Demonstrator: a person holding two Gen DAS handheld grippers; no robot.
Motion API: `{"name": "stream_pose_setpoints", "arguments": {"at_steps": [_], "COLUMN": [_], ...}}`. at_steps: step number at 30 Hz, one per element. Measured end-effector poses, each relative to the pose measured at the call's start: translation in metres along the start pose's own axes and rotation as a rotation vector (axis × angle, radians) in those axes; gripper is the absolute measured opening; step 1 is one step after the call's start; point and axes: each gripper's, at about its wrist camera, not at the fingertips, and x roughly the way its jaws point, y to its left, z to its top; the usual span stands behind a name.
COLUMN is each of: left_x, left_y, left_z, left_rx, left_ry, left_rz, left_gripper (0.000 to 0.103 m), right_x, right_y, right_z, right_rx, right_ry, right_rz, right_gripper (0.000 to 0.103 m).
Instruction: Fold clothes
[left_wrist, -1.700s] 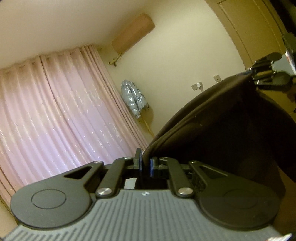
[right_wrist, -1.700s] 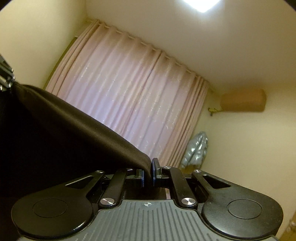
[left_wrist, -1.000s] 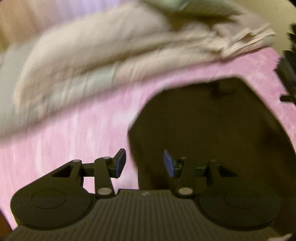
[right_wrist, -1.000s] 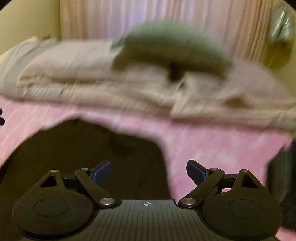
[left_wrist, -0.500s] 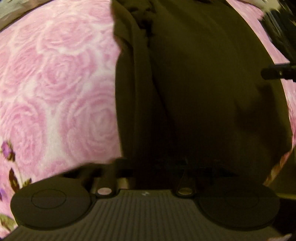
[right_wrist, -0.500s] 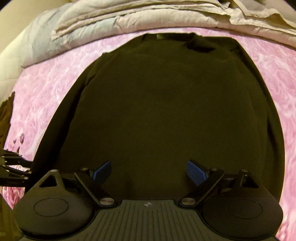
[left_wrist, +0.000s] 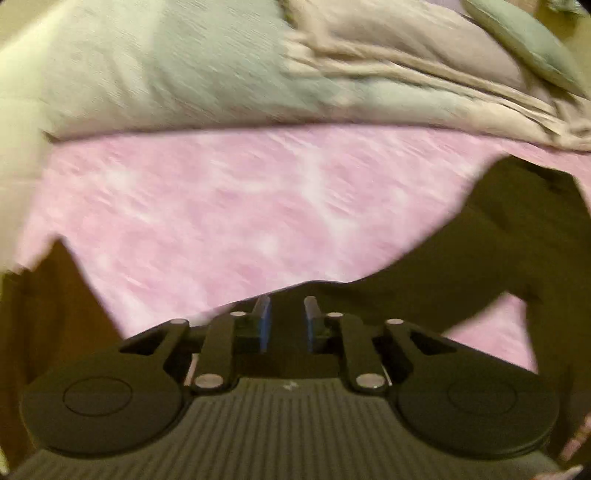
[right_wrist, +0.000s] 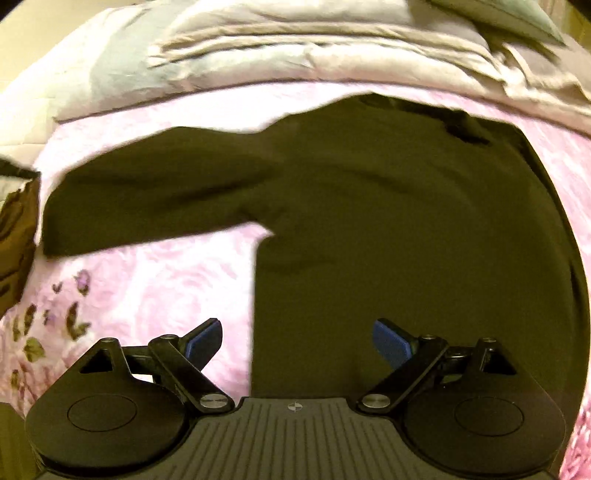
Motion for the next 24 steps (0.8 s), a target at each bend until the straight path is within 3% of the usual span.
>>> {"name": "stream_pose_setpoints", "arguments": {"at_steps": [2, 4, 11, 14, 17, 19, 20, 21, 24], "left_x": [0.000, 0.005, 0.028, 0.027, 0.025, 0.022, 0.021, 0.021, 0.025], "left_y": [0.003, -0.010, -0.136, -0.214, -0.286, -0.333, -0.356, -0.376, -0.441], "left_z": [-0.003, -0.013, -0.064, -0.071, -0.070, -0.071, -0.071, -0.072, -0.080], "left_rx": [-0.013, -0.025, 0.118, 0.223, 0.312, 0.347, 0.363, 0.367, 0.382], "left_ry": [-0.032, -0.027, 0.078, 0.088, 0.084, 0.082, 0.083, 0.091, 0.146], "left_rz": [0.002, -0.047, -0.232, -0.326, -0.365, -0.364, -0.362, -0.356, -0.359], "left_gripper": [0.024, 0.030, 0.030, 0.030, 0.031, 0.033, 0.034, 0.035, 0.035], "right_x": [-0.001, -0.003, -0.039, -0.058, -0.063, -0.060, -0.056, -0.050, -0.028], "right_y": [-0.001, -0.008, -0.113, -0.175, -0.237, -0.276, -0.294, -0.310, -0.345], "right_z": [-0.001, -0.003, -0.037, -0.061, -0.089, -0.111, -0.121, -0.130, -0.147], "right_rx": [0.005, 0.022, 0.250, 0.349, 0.406, 0.438, 0.455, 0.474, 0.477], "right_ry": [-0.003, 0.000, 0.004, -0.024, -0.024, -0.003, 0.008, 0.019, 0.022], "right_rz": [-0.023, -0.056, -0.230, -0.285, -0.332, -0.340, -0.326, -0.302, -0.203], "right_gripper": [0.091, 0.091, 0.091, 0.091, 0.091, 0.088, 0.082, 0.067, 0.065]}}
